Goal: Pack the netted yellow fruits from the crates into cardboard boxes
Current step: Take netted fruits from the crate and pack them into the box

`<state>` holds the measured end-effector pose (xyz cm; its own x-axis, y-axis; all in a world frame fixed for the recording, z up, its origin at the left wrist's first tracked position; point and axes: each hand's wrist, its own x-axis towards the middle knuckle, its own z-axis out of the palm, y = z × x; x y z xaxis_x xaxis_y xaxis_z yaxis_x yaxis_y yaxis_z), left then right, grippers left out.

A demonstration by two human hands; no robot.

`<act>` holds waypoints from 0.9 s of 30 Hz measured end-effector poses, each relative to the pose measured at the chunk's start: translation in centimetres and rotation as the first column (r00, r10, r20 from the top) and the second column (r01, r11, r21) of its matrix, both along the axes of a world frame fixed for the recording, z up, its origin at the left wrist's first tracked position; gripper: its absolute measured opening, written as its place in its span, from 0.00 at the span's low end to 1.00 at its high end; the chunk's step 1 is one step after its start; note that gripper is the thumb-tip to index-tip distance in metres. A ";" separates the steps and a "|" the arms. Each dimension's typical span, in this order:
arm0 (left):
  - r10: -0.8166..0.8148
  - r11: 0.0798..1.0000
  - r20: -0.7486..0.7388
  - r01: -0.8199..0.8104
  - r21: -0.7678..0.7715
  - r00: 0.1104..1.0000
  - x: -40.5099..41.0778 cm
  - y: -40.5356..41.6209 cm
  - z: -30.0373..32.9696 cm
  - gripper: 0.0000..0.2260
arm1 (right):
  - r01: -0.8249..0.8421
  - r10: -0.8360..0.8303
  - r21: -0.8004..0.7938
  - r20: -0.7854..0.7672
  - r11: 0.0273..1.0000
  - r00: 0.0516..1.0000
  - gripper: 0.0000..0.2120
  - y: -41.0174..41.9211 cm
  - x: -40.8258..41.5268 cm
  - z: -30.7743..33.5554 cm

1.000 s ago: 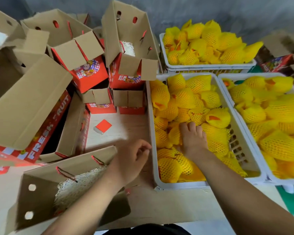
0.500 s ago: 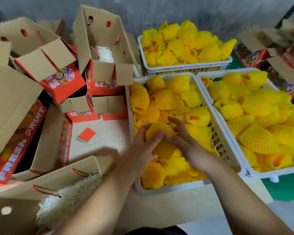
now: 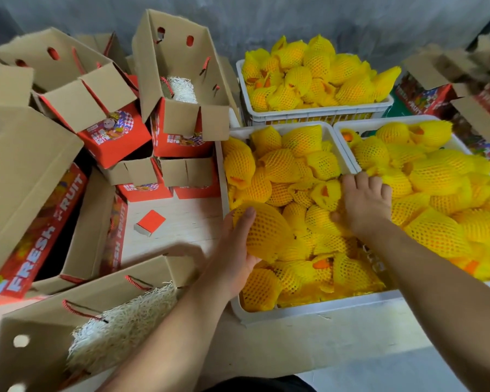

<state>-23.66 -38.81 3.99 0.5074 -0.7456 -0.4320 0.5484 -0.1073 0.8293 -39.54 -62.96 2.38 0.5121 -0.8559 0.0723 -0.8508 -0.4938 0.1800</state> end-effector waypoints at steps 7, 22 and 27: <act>-0.050 0.990 -0.148 0.030 -0.134 0.988 1.4 2.2 0.1 0.38 | -0.254 -0.083 0.351 0.716 0.901 0.693 0.39 6.1 -0.4 3.4; 0.187 0.953 -0.061 -0.196 -0.232 0.980 9.9 19.9 0.9 0.38 | -0.622 -0.468 0.609 0.788 0.492 0.401 0.36 32.6 13.5 2.9; 0.165 0.985 0.161 -0.170 0.016 0.973 12.9 28.3 -1.5 0.44 | -0.600 -0.410 0.609 0.793 0.518 0.451 0.25 39.2 16.2 0.5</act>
<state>-10.79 -10.47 2.47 0.6878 -0.6326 -0.3561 0.4221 -0.0506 0.9051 -23.37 -23.71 2.84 0.6968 -0.7078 -0.1160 -0.2058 -0.0423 -0.9777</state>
